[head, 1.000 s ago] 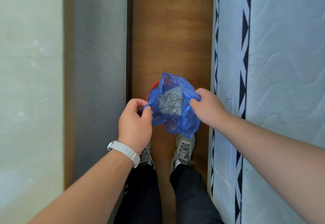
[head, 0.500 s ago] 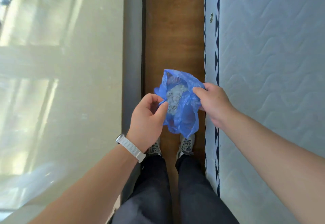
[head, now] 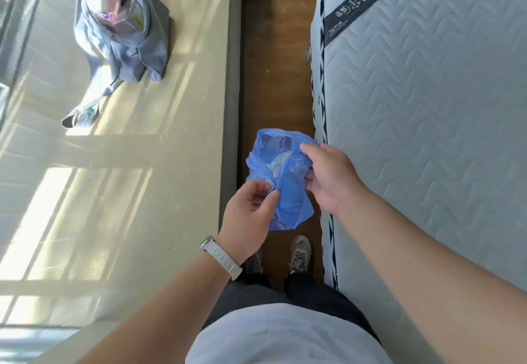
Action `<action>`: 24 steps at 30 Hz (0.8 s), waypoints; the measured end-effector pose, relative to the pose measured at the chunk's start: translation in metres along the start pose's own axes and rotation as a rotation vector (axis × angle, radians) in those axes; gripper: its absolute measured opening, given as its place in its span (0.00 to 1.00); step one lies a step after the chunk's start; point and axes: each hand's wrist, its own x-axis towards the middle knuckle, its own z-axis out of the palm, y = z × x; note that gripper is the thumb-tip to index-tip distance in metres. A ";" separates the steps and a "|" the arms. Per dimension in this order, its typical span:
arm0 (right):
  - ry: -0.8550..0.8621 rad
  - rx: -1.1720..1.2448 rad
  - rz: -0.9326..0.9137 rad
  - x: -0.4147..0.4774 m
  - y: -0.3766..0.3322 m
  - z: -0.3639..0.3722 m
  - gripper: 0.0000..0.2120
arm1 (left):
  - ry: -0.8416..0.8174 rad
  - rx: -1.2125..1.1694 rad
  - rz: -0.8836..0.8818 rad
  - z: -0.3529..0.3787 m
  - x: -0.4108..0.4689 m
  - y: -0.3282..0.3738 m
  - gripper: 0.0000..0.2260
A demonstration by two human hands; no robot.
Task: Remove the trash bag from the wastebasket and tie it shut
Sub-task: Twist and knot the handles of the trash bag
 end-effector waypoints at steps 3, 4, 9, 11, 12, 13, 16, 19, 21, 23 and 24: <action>-0.012 0.027 -0.030 -0.017 -0.018 0.007 0.06 | -0.015 -0.024 0.011 -0.001 -0.008 0.017 0.02; -0.017 0.027 -0.041 -0.021 -0.023 0.009 0.06 | -0.014 -0.035 0.016 -0.001 -0.009 0.023 0.01; -0.017 0.016 -0.113 -0.036 -0.051 0.002 0.06 | -0.032 -0.087 0.052 0.000 -0.004 0.056 0.00; -0.014 0.004 -0.130 -0.038 -0.060 -0.003 0.07 | -0.013 -0.117 0.080 0.000 -0.002 0.069 0.01; -0.014 -0.013 -0.139 -0.039 -0.064 -0.006 0.06 | -0.001 -0.140 0.088 -0.001 -0.001 0.076 0.02; -0.017 -0.046 -0.147 -0.039 -0.067 -0.009 0.06 | 0.011 -0.163 0.091 -0.002 0.000 0.082 0.01; 0.019 -0.269 -0.215 -0.040 -0.073 -0.020 0.06 | 0.030 -0.182 0.101 -0.005 0.003 0.099 0.01; 0.157 -0.600 -0.482 -0.044 -0.075 -0.030 0.08 | 0.053 -0.162 0.141 -0.008 0.005 0.113 0.03; 0.132 -0.747 -0.745 -0.053 -0.075 -0.034 0.20 | 0.084 -0.146 0.158 -0.010 0.005 0.122 0.02; -0.049 -0.850 -0.902 -0.061 -0.076 -0.035 0.32 | 0.109 -0.148 0.176 -0.011 0.004 0.130 0.02; -0.131 -0.903 -0.926 -0.064 -0.075 -0.033 0.37 | 0.121 -0.152 0.185 -0.012 0.003 0.134 0.02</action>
